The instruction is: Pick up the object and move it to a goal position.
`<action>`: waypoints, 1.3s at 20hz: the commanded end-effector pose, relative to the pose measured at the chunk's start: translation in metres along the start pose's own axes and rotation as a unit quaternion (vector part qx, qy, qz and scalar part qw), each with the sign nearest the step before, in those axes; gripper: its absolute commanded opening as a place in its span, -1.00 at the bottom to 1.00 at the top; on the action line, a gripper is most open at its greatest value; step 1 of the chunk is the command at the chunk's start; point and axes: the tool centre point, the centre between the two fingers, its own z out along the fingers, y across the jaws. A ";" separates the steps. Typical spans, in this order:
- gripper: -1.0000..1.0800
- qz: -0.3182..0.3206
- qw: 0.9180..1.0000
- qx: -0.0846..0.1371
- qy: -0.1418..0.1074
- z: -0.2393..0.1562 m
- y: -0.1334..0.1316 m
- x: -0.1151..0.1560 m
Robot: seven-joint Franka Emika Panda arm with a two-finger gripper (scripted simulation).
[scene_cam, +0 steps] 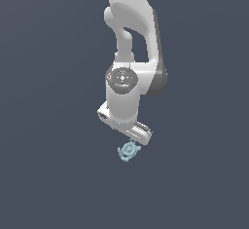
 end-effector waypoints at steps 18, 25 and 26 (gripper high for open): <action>0.92 0.162 0.987 0.000 0.007 0.018 -0.040 0.026; 0.92 0.164 0.986 0.000 0.007 0.021 -0.041 0.026; 0.92 0.164 0.986 0.000 0.007 0.023 -0.041 0.026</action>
